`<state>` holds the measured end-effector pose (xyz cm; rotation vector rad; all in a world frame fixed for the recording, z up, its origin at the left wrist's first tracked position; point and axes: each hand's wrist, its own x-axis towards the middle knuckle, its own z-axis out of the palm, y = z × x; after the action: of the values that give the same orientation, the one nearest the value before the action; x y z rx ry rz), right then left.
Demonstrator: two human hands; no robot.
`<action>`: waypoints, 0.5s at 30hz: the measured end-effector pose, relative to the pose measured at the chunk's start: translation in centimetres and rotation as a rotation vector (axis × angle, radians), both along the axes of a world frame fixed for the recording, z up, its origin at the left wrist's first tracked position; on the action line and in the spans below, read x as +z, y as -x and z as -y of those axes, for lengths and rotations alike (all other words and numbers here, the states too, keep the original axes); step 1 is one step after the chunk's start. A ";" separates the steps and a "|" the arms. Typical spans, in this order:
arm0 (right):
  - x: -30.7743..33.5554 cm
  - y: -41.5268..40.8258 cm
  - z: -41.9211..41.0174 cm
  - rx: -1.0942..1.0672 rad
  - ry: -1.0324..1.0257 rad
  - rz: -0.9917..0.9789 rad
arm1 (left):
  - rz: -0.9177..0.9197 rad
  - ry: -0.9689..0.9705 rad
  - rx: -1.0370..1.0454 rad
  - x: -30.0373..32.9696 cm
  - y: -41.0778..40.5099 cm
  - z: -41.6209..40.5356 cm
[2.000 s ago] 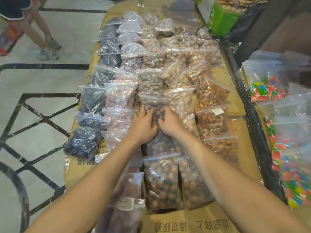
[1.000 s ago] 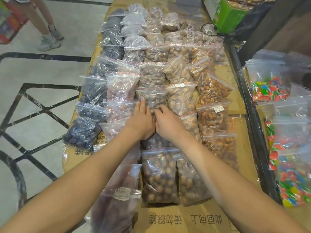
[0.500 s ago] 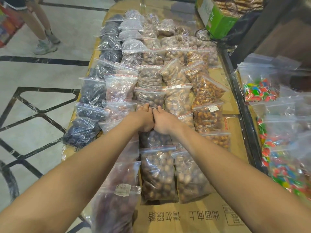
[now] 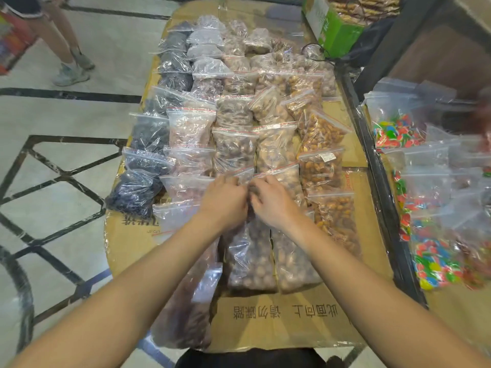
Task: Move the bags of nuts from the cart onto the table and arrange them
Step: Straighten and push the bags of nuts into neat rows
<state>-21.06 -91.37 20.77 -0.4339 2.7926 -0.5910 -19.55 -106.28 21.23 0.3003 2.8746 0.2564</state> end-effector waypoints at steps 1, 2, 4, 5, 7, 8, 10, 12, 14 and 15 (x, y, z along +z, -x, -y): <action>-0.2 -0.3 0.2 0.006 -0.005 0.052 | 0.007 -0.036 0.004 -0.3 -1.4 -0.6; -0.6 -0.6 0.4 0.008 -0.007 0.091 | 0.022 -0.073 0.031 -0.6 -2.5 -1.2; -1.1 -1.0 0.7 -0.007 -0.014 0.114 | 0.074 -0.145 0.123 -1.5 -3.8 -1.9; -1.5 -1.0 0.7 -0.015 -0.025 0.103 | 0.096 -0.169 0.170 -2.0 -4.2 -2.2; -1.5 -1.1 0.8 -0.039 -0.039 0.093 | 0.120 -0.198 0.228 -2.7 -4.4 -2.6; -1.6 -1.2 0.9 -0.044 -0.042 0.092 | 0.122 -0.215 0.253 -2.7 -4.5 -2.9; -2.0 -1.0 0.8 -0.065 -0.020 0.101 | 0.125 -0.283 0.366 -2.5 -4.8 -3.3; -2.4 -1.1 0.5 -0.084 0.025 0.120 | 0.131 -0.355 0.499 -2.2 -5.0 -3.5; -1.9 -1.5 0.2 -0.087 0.067 0.109 | 0.168 -0.363 0.525 -2.2 -4.7 -3.4; -1.9 -1.6 0.0 -0.072 0.086 0.090 | 0.204 -0.366 0.501 -2.3 -4.7 -3.4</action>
<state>-19.49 -91.41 18.91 -0.3161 2.7138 -0.7305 -14.87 -102.88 18.90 -0.3748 2.6375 0.8502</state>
